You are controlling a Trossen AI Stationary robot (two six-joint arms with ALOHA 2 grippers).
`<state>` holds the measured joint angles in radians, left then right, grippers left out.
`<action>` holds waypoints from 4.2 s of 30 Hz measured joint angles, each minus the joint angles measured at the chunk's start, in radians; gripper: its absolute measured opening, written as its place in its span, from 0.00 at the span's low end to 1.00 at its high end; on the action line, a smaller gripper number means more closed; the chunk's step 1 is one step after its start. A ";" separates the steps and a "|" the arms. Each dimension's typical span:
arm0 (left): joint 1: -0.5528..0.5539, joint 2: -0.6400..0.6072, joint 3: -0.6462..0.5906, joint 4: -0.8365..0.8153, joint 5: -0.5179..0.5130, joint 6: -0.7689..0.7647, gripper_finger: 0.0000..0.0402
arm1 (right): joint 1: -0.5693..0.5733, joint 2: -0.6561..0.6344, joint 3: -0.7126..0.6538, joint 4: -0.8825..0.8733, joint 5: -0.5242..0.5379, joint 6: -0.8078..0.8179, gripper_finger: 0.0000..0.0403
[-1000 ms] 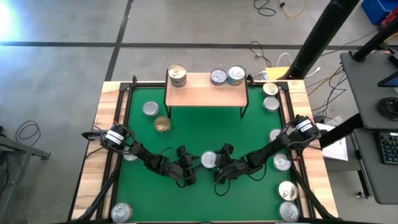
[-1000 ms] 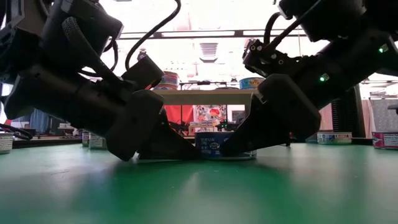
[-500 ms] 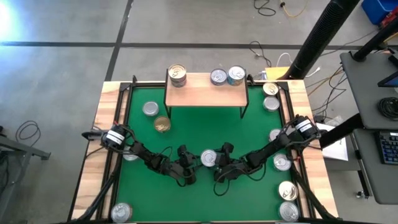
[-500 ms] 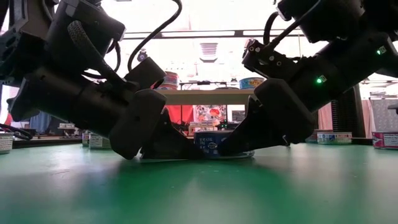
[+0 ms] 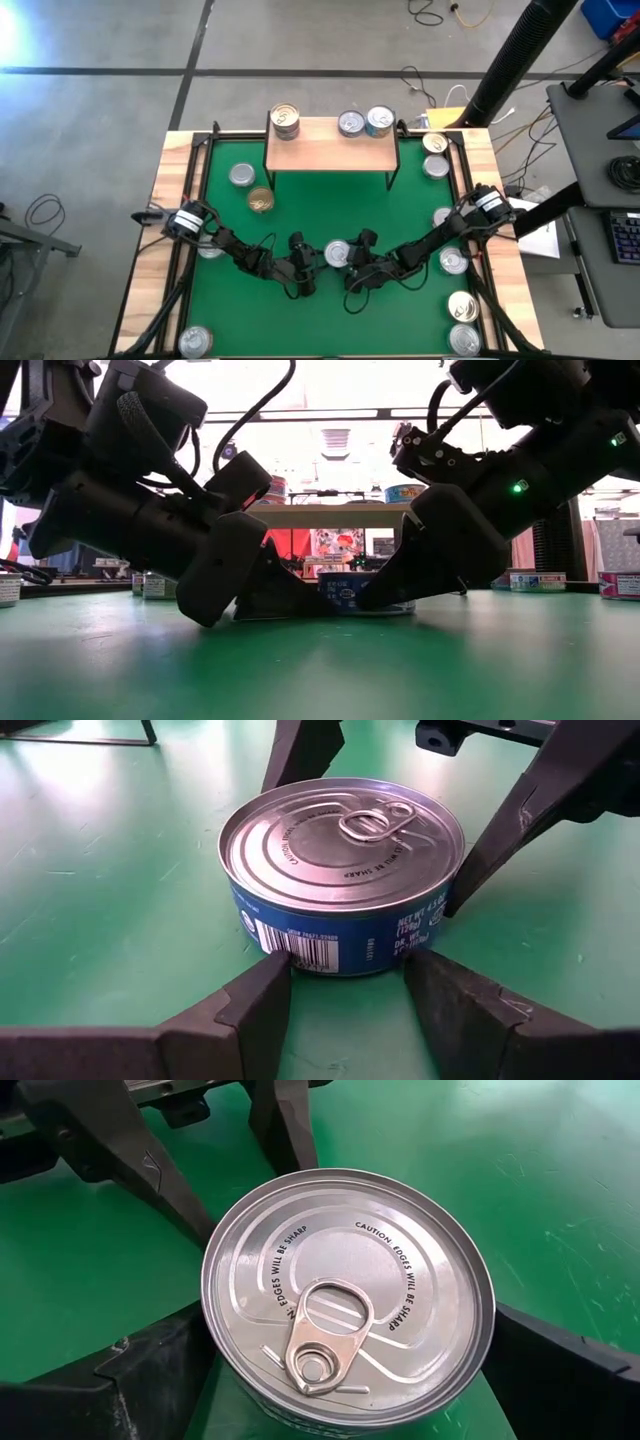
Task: Stack canned seafood by type on shelf
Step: Stack the blue tuna can on top of the blue tuna can on the shelf
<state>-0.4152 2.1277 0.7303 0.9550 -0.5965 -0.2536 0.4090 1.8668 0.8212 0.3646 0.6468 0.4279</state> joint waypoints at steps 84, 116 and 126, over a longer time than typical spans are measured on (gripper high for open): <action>1.117 -0.277 1.163 -1.531 1.164 0.897 0.20 | -1.041 -0.147 0.910 -1.101 -0.621 -0.608 0.89; 1.105 -0.180 1.184 -1.556 1.137 0.881 0.20 | -1.010 -0.124 0.891 -1.140 -0.576 -0.547 0.90; 1.105 -0.180 1.184 -1.631 1.138 0.912 0.20 | -0.977 -0.122 0.868 -1.082 -0.547 -0.374 0.90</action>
<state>0.6899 1.9480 1.9144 -0.6760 0.5411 0.6583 -0.5679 1.7447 1.6892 -0.7177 0.1001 0.0539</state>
